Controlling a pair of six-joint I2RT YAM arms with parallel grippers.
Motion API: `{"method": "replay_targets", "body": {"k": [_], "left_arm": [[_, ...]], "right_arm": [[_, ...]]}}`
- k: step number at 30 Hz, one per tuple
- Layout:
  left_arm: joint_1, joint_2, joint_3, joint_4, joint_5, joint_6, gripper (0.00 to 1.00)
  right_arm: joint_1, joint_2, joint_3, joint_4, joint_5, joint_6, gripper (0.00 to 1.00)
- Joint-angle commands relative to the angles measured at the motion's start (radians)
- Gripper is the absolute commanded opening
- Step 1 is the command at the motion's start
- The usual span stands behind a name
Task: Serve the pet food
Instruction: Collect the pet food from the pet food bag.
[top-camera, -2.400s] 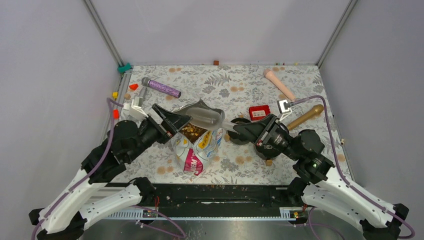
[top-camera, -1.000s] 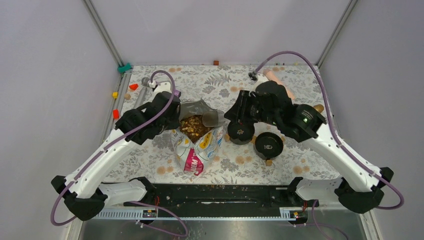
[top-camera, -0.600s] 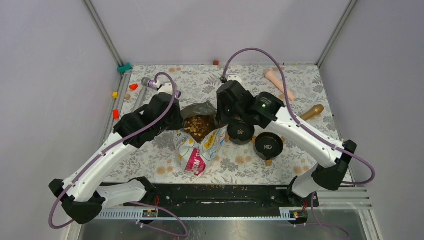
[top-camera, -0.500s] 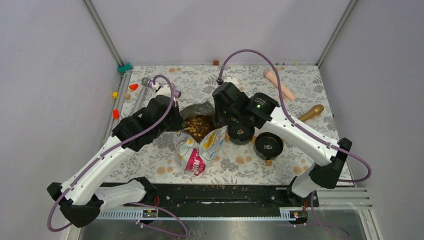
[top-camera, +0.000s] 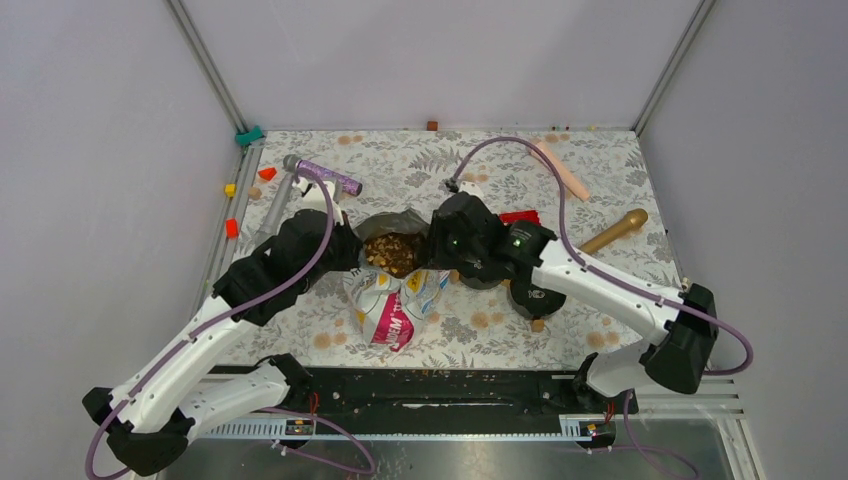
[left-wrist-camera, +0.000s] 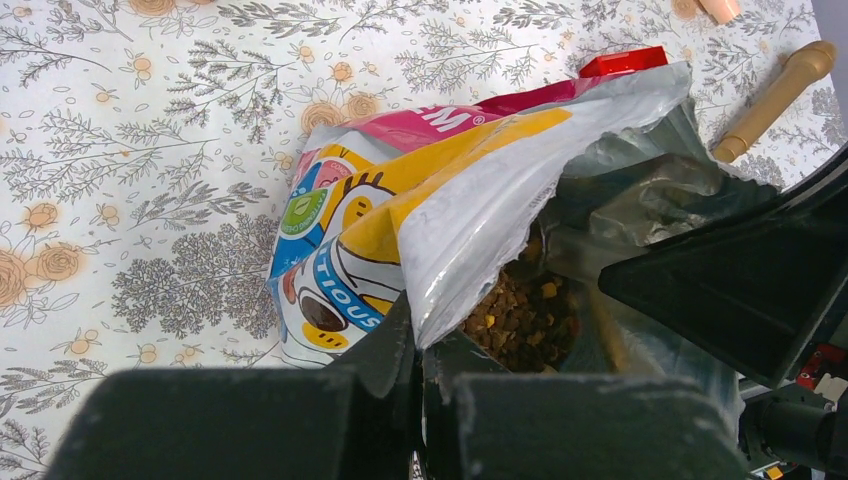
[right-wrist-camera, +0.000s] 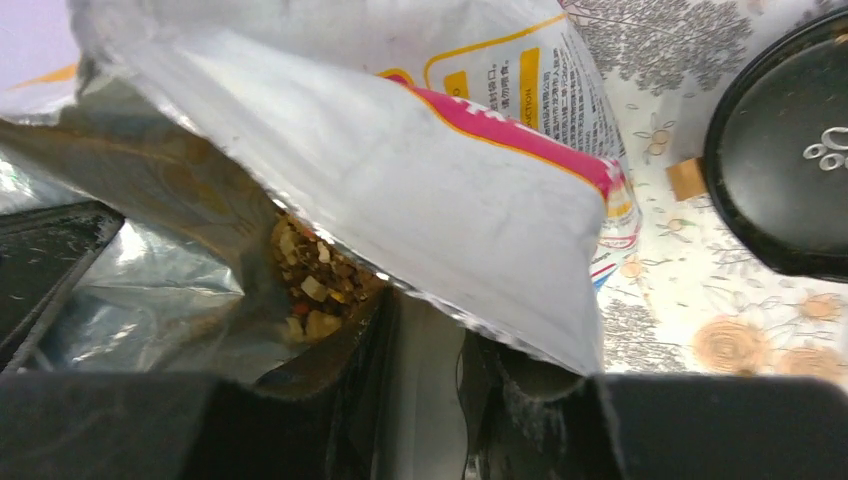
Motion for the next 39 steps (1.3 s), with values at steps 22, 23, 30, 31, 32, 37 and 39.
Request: {"method": "replay_targets", "body": {"k": [22, 23, 30, 31, 32, 37, 39], "left_arm": [[0.003, -0.046, -0.030, 0.157, 0.122, -0.003, 0.00], [0.003, -0.051, -0.033, 0.163, 0.128, -0.002, 0.00], [0.003, -0.048, -0.034, 0.164, 0.155, -0.002, 0.00], [0.002, -0.048, -0.033, 0.164, 0.156, -0.003, 0.00], [0.002, -0.049, -0.034, 0.164, 0.155, -0.004, 0.00], [0.004, -0.052, -0.036, 0.168, 0.157, -0.004, 0.00], [0.002, -0.053, -0.037, 0.169, 0.159, -0.005, 0.00]], "right_arm": [[0.000, -0.606, -0.673, 0.778, 0.059, 0.547, 0.00], [0.000, -0.618, -0.695, 0.808, 0.072, 0.562, 0.00], [0.000, -0.651, -0.739, 0.846, 0.078, 0.634, 0.00], [0.000, -0.657, -0.743, 0.852, 0.075, 0.637, 0.00], [0.000, -0.666, -0.747, 0.858, 0.072, 0.642, 0.00], [0.000, -0.709, -0.730, 0.807, 0.055, 0.611, 0.00], [0.000, -0.730, -0.733, 0.795, 0.053, 0.608, 0.00]]}}
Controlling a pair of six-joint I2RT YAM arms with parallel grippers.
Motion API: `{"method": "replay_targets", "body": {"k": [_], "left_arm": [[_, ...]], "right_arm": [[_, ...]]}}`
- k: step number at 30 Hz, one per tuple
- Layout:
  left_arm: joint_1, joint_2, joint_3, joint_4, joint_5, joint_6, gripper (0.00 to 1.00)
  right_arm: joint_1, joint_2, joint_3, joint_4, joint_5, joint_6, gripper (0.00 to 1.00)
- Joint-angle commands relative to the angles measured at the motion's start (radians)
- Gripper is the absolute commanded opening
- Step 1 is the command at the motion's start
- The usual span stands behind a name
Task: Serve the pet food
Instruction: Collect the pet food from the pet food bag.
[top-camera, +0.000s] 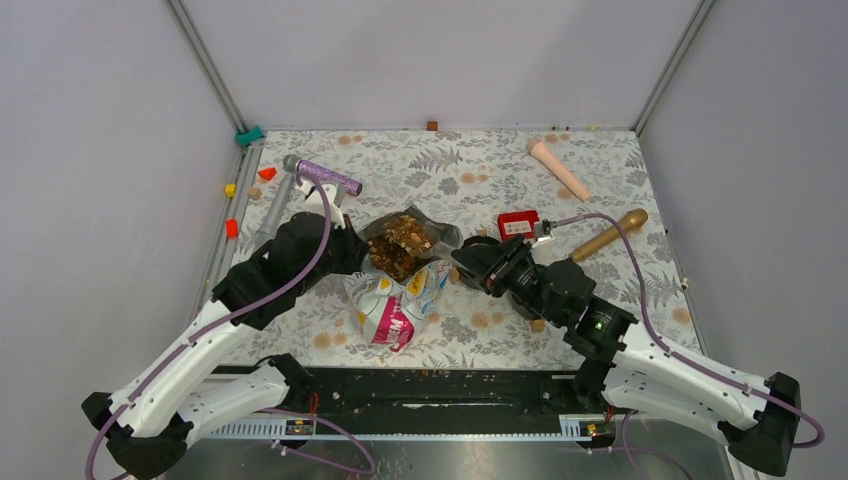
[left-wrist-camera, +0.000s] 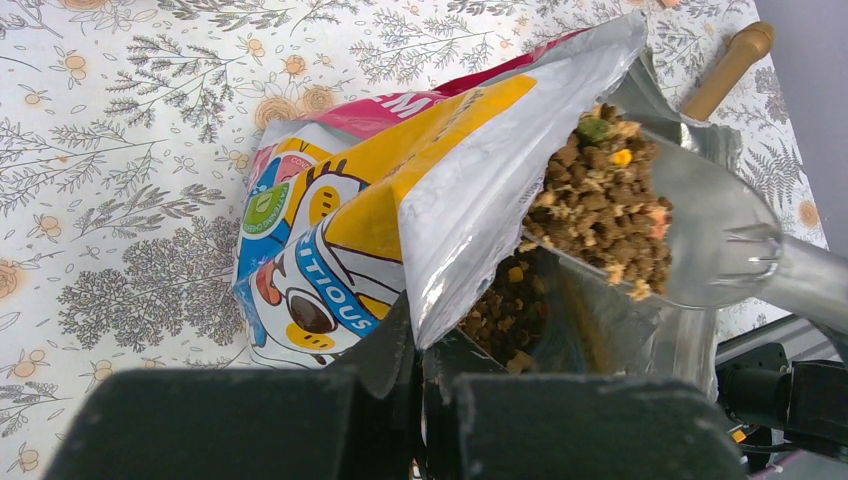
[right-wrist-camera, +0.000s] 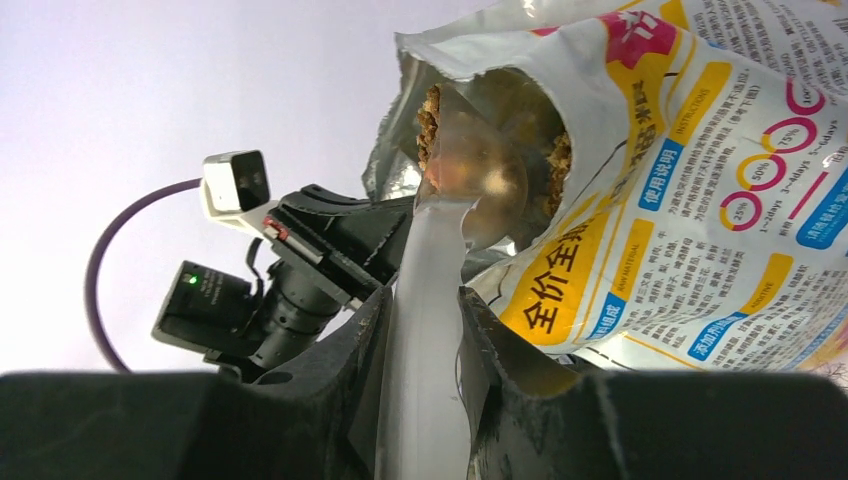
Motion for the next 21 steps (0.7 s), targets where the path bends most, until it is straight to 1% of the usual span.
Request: {"method": "replay_targets", "body": {"k": [1, 14, 16, 18, 21], "left_arm": [[-0.002, -0.021, 0.009, 0.116, 0.061, -0.005, 0.00], [-0.003, -0.029, -0.014, 0.137, 0.068, -0.035, 0.00], [-0.003, -0.031, -0.017, 0.138, 0.066, -0.037, 0.00], [-0.003, -0.033, -0.018, 0.139, 0.066, -0.039, 0.00], [-0.002, -0.034, -0.020, 0.143, 0.074, -0.039, 0.00]], "right_arm": [[0.006, -0.056, 0.020, 0.035, 0.012, 0.004, 0.00], [0.007, -0.125, -0.005, -0.021, 0.002, 0.013, 0.00], [0.006, -0.124, 0.038, -0.113, 0.012, -0.030, 0.00], [0.006, -0.095, 0.109, -0.252, 0.034, -0.118, 0.00], [0.006, -0.020, 0.224, -0.409, 0.001, -0.217, 0.00]]}}
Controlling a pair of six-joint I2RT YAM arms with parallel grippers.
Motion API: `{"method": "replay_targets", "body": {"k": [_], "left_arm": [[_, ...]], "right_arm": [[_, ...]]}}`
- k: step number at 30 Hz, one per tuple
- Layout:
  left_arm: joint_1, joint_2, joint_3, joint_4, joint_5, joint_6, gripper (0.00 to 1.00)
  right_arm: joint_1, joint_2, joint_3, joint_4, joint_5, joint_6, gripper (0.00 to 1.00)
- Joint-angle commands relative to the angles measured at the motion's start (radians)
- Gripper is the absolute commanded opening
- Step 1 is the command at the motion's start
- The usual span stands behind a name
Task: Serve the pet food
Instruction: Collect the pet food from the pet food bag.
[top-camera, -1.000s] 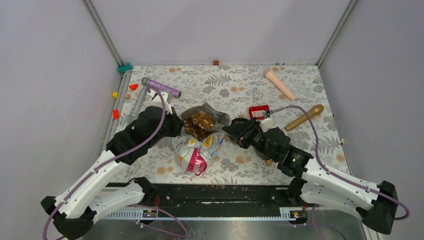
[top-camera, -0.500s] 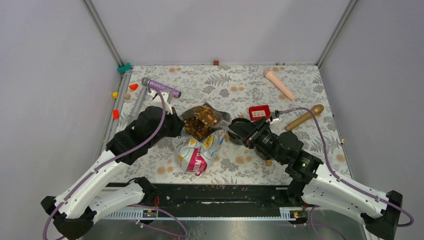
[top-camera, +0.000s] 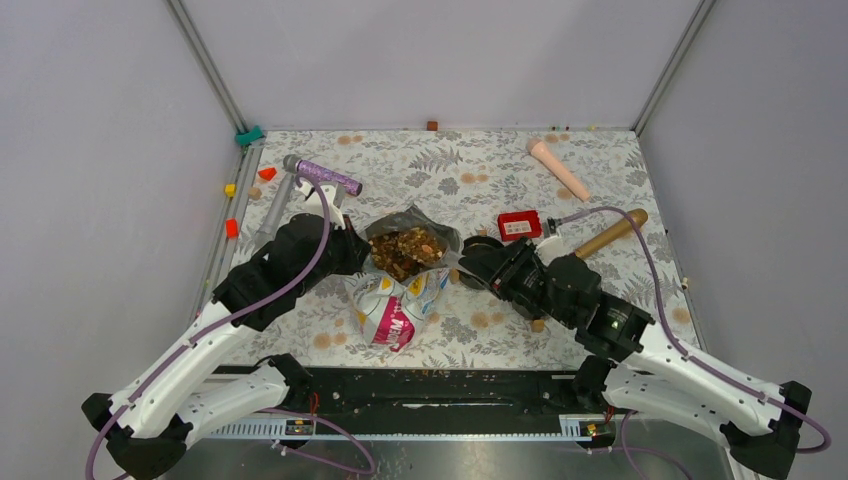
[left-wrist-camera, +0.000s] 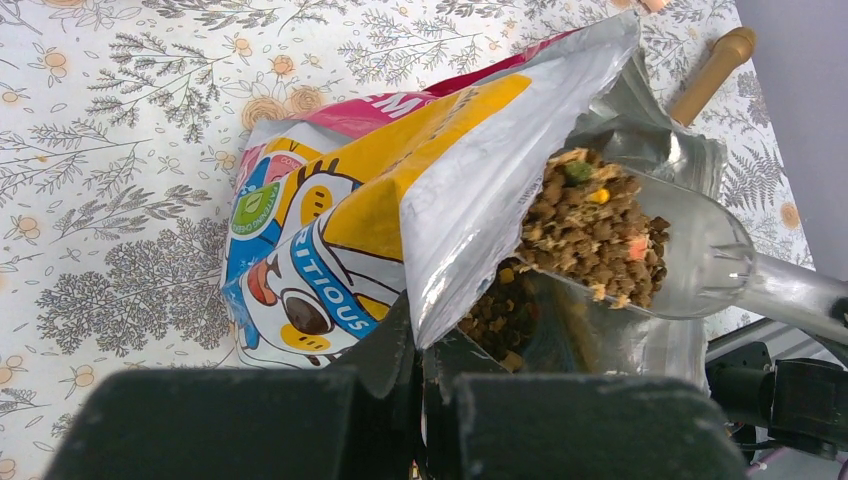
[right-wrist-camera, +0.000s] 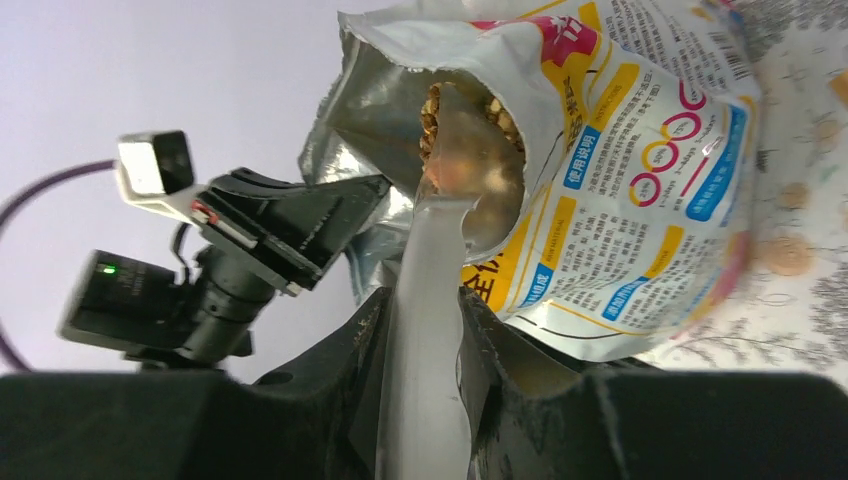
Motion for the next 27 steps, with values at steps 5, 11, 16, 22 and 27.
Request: {"method": "replay_targets", "body": {"k": [5, 11, 16, 22, 27], "left_arm": [[-0.003, -0.025, -0.003, 0.120, 0.047, -0.023, 0.00], [-0.002, -0.034, -0.004, 0.121, 0.051, -0.024, 0.00], [-0.002, -0.030, -0.004, 0.121, 0.046, -0.023, 0.00], [-0.003, -0.026, -0.002, 0.116, 0.037, -0.026, 0.00], [-0.003, -0.039, -0.003, 0.115, 0.025, -0.028, 0.00]], "right_arm": [[0.006, -0.010, 0.051, 0.025, 0.033, -0.105, 0.00], [0.003, -0.031, 0.100, -0.071, 0.012, -0.145, 0.00], [0.003, 0.001, 0.170, -0.189, -0.007, -0.190, 0.00], [0.002, 0.056, 0.191, -0.207, -0.086, -0.208, 0.00], [-0.001, -0.054, 0.036, -0.016, -0.060, -0.096, 0.00]]}}
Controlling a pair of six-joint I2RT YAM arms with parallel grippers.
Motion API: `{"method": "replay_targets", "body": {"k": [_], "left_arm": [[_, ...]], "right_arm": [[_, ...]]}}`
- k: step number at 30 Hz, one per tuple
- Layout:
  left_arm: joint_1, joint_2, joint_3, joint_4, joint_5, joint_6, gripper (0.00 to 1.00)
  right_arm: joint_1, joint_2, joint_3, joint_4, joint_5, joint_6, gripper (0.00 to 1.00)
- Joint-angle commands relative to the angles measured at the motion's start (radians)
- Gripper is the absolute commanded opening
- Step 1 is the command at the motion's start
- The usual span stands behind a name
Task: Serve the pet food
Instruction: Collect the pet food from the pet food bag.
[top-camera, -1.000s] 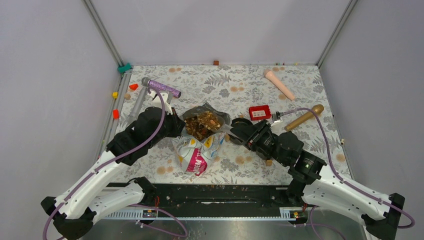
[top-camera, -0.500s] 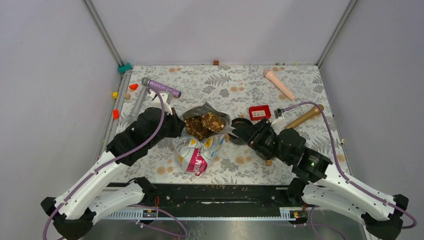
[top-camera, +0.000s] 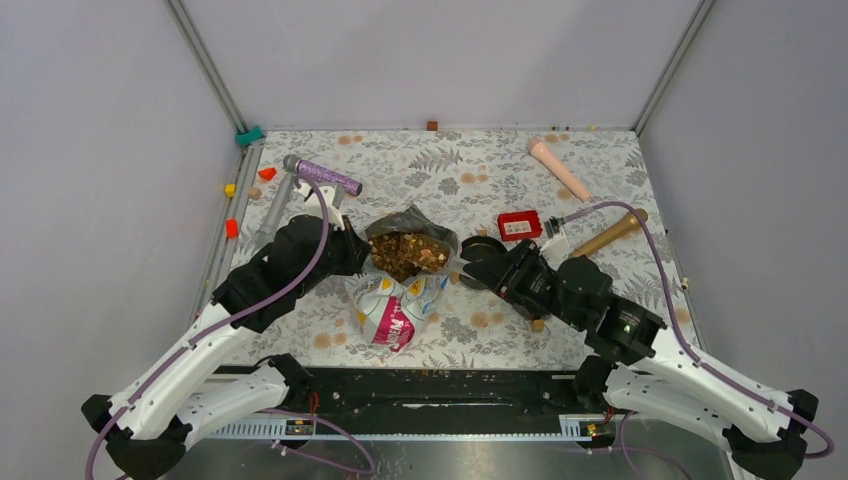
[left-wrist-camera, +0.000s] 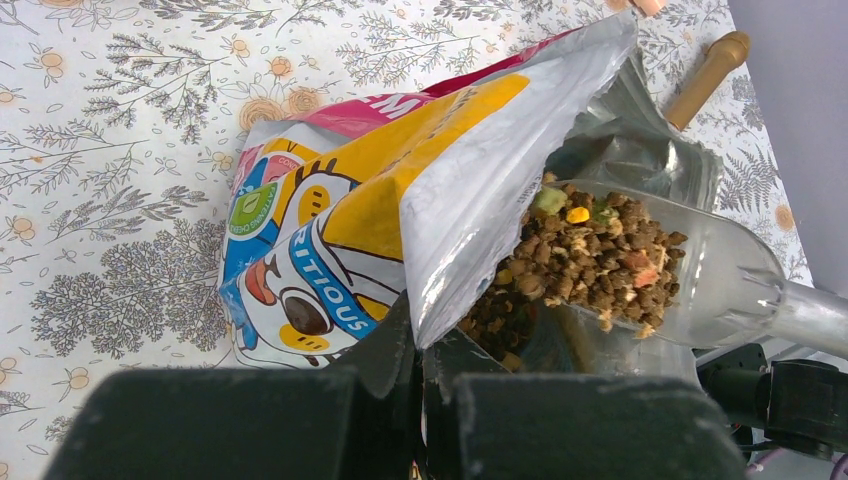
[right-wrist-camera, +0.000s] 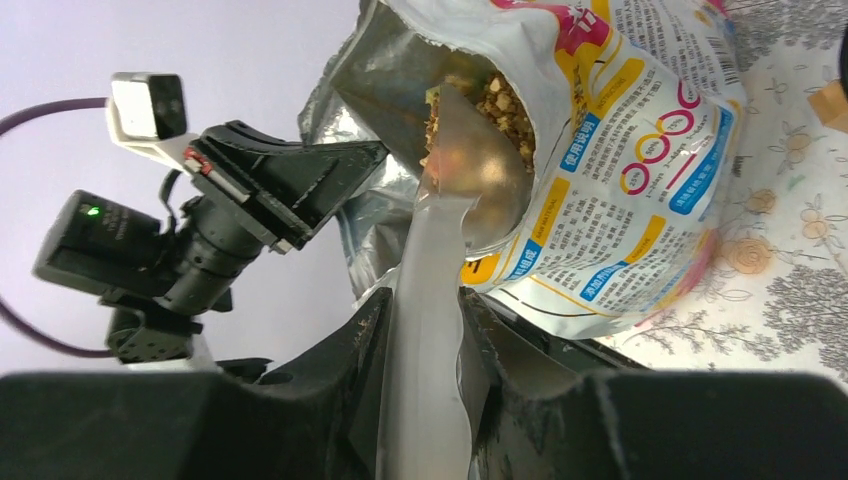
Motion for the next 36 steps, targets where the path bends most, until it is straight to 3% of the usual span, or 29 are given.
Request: {"method": "replay_targets", "body": {"k": [1, 4, 8, 13, 30, 36], "left_arm": [[-0.003, -0.029, 0.010, 0.104, 0.020, -0.025, 0.00], [-0.003, -0.037, 0.006, 0.105, 0.017, -0.031, 0.00], [-0.003, -0.042, 0.004, 0.106, 0.011, -0.035, 0.00], [-0.003, -0.047, 0.002, 0.108, 0.009, -0.037, 0.00], [0.000, -0.030, -0.006, 0.108, -0.002, -0.058, 0.00], [0.001, -0.031, -0.007, 0.108, -0.005, -0.060, 0.00]], "right_arm": [[-0.002, -0.085, -0.113, 0.227, -0.019, 0.098, 0.00], [-0.003, -0.108, -0.167, 0.339, -0.048, 0.151, 0.00], [-0.003, -0.126, -0.181, 0.364, -0.082, 0.185, 0.00], [-0.003, -0.212, -0.294, 0.465, -0.022, 0.252, 0.00], [-0.003, -0.376, -0.349, 0.507, 0.045, 0.268, 0.00], [-0.003, -0.455, -0.315, 0.387, 0.144, 0.208, 0.00]]}}
